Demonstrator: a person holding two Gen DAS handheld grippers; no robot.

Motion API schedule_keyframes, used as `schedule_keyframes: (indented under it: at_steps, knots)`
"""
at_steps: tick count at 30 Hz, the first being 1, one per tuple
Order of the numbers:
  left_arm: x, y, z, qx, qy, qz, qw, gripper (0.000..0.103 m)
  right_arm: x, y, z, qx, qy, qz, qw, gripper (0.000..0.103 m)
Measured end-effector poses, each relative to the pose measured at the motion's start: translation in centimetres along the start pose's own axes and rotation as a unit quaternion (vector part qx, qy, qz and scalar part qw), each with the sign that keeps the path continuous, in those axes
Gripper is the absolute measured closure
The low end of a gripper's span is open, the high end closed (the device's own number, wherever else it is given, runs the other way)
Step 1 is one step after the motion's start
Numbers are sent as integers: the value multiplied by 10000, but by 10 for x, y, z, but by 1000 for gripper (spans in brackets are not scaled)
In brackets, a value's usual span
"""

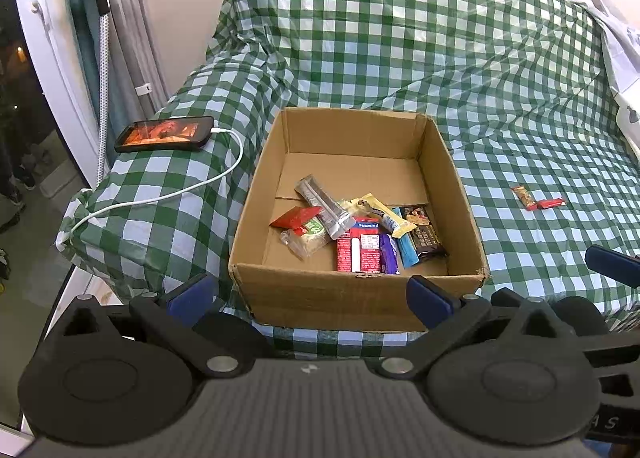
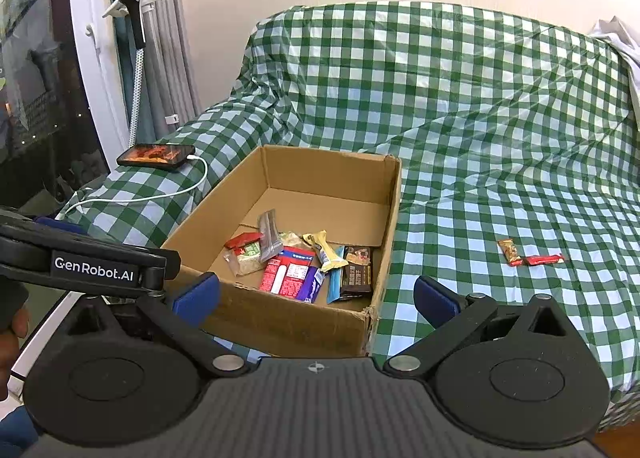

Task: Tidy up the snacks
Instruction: 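Lift both tools back from the box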

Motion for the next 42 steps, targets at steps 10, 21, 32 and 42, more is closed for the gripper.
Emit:
schedule_keyframes:
  at_steps: [10, 21, 32, 42]
  knots:
    - [-13, -2, 3, 47, -8, 135, 9999, 0, -14, -3, 2, 40, -8, 136, 9999, 1]
    - [-19, -2, 5, 87, 12, 199, 9998, 0, -18, -4, 5, 84, -24, 183, 9998, 1]
    - [-16, 5, 3, 141, 91, 247, 9996, 0, -15, -3, 12, 203, -24, 124, 9997, 1]
    - [-3, 13, 10, 241, 110, 185, 9995, 0, -5, -7, 25, 454, -79, -13, 9989, 1]
Point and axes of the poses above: each gripper's, at about its wrist camera, not at the fingertips, and x roughly the way its jaws point, z to its right, y to its top, the point moved 3 cm from there along x, roughly the way its jaws point, and after that the axes turned 5 degrees about -x, right-handed, at the moved point
